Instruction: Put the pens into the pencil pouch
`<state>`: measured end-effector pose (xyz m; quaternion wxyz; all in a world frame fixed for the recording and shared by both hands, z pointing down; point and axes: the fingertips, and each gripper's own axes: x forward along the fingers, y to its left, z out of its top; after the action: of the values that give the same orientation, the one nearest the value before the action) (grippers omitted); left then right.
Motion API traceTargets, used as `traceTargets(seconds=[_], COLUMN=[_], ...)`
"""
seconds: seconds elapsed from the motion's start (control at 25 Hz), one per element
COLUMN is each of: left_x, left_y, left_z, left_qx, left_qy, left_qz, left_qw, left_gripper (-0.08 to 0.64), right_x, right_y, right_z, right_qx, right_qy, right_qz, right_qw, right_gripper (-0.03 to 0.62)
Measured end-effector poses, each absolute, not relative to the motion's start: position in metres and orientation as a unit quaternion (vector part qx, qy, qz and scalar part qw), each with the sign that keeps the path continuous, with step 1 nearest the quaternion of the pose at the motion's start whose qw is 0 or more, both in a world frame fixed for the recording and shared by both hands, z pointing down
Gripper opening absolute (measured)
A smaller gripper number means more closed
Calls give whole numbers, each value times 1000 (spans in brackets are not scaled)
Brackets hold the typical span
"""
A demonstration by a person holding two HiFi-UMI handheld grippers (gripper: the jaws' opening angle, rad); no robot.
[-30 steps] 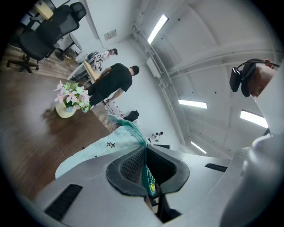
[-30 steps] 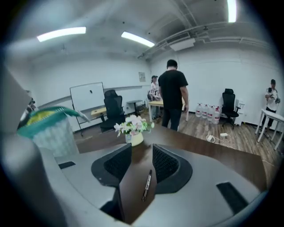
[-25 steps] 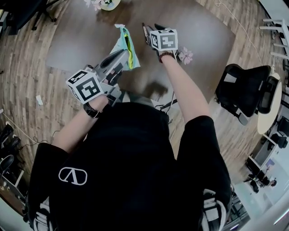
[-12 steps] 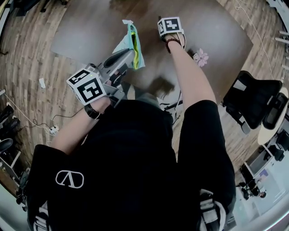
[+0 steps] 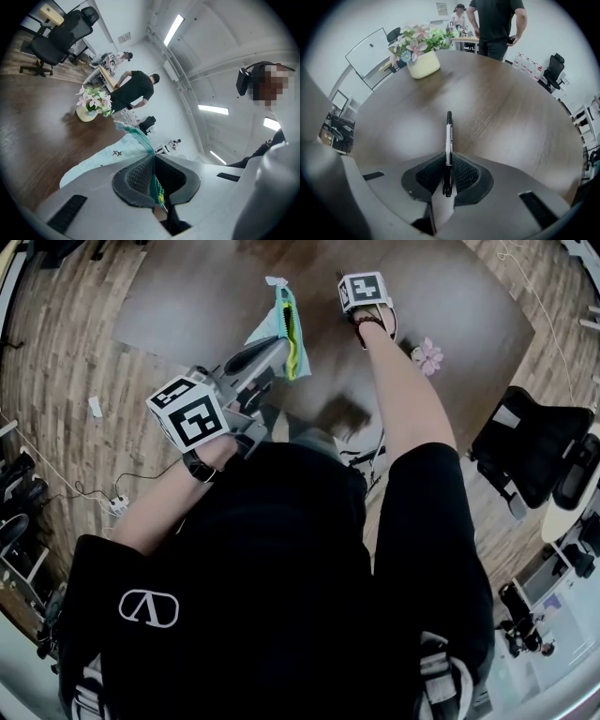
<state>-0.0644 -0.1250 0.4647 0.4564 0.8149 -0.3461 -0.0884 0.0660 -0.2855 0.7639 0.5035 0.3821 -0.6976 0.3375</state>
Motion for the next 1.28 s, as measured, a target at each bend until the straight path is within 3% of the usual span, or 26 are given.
traceTargets(seconds=[0.2,0.64,1.0,1.28], left_x=[-60,-54,-37,-27], left_y=[-129,-135,-138,-137], left_z=[453,418,394,380], left_qx=[820,847,860,868], left_qy=[-341,-293,-262,-248], left_qz=[-88,-105,-117,-119], left_qw=[452,431,421,414], left_gripper=[15,15,15,15], right_x=[72,91,111,121], right_y=[-297,-267,-189,-165], right_z=[707,443,309,290], right_qx=[414,522,570,584], right_qy=[-745,-834,-821,-807], right_qz=[324,142,13,2], right_qw=[410,109,-36,-83], right_gripper=[44,44,44,44])
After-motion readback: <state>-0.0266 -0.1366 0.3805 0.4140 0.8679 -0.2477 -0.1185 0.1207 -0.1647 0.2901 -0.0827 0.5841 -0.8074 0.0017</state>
